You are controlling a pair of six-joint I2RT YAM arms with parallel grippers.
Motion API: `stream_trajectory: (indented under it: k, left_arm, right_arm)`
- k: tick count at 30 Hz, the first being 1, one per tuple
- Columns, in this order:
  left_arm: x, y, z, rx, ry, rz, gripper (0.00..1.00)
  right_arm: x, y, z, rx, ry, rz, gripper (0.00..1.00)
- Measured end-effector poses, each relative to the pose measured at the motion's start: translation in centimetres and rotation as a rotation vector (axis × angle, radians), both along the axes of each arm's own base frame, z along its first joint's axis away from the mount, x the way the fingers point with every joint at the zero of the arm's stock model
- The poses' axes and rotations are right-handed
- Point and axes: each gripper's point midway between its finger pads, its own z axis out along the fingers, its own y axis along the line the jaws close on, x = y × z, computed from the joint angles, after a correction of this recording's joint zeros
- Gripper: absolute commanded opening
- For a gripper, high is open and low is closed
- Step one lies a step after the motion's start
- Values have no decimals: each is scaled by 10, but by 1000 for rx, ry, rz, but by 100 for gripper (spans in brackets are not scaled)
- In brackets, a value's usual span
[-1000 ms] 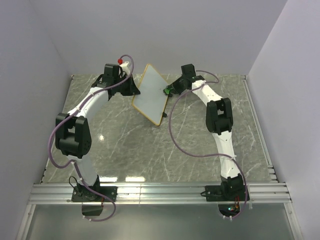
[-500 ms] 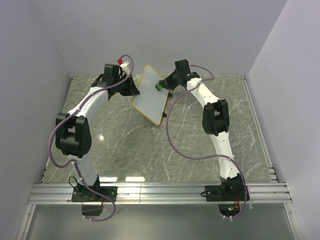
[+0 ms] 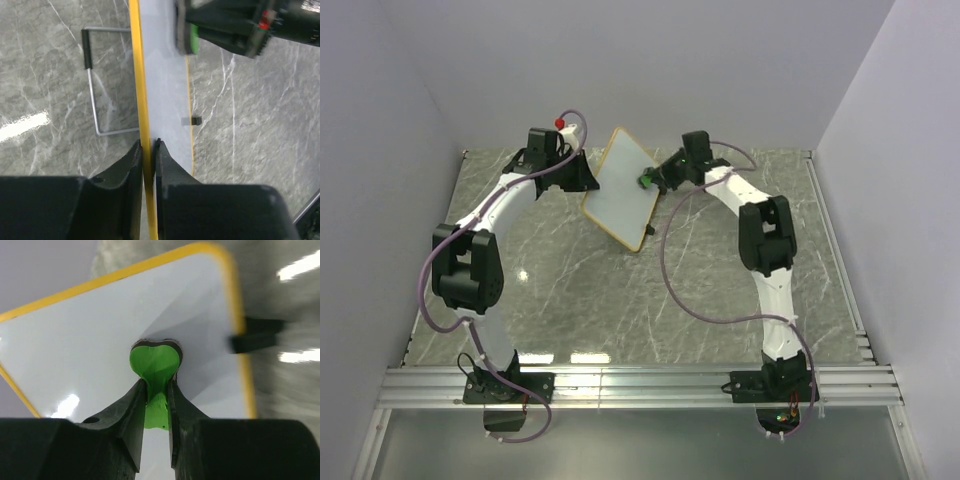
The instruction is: Erase the whiteboard
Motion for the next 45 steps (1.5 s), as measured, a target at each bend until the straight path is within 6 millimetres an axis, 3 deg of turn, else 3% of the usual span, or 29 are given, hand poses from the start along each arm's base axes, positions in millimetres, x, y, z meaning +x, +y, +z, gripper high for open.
stream_trajectory:
  k: [2,6,8,10,11,15,16,18,19,20,21,22,25,29,32,35,38,42,45]
  left_arm:
    - [-1,0,-3,13,2,-10,23]
    - [-11,-3,-26,42,76,-34,29]
    - [-11,-5,-24,45,76,-40,28]
    - [-11,-6,-24,55,77,-41,31]
    - [-11,-6,-24,59,79,-39,37]
    - [-21,-9,-37,81,131,-54,60]
    - [-23,-10,-42,88,149,-56,66]
    - [-28,-11,-52,103,183,-54,70]
    - [-30,-11,-54,107,196,-53,73]
    - [-31,-10,-56,115,208,-48,76]
    - [-30,-9,-56,121,210,-43,83]
    - [-29,-8,-55,126,208,-38,85]
    - [-22,-7,-44,129,186,-18,98]
    - [-14,-3,-35,137,171,27,99]
    - [-15,3,-35,155,183,63,99]
    - [-15,11,-25,161,176,113,99]
    - [-14,21,-2,152,138,169,100]
    - [-17,33,40,124,54,242,99]
    - [-23,39,60,106,6,275,100]
  right_arm:
    - [-13,-28,-12,-31,40,-23,0]
    - [-20,-110,-23,-150,68,-109,0]
    - [-26,-151,-22,-227,72,-151,0]
    - [-34,-175,-20,-288,71,-168,0]
    - [-41,-182,-20,-320,74,-167,0]
    - [-68,-182,-32,-419,120,-107,0]
    - [-75,-182,-39,-445,144,-85,6]
    - [-85,-180,-50,-492,188,-37,29]
    - [-90,-179,-57,-514,209,-15,49]
    - [-96,-178,-63,-541,226,12,61]
    - [-99,-179,-68,-557,241,20,70]
    - [-104,-179,-72,-576,254,40,77]
    - [-113,-180,-77,-611,275,71,81]
    - [-124,-185,-85,-649,294,84,83]
    - [-138,-190,-78,-680,297,83,83]
    - [-145,-189,-54,-719,256,77,82]
    - [-145,-171,-4,-735,112,87,81]
    - [-160,-114,95,-678,-218,182,83]
    - [-190,-71,163,-574,-437,288,89]
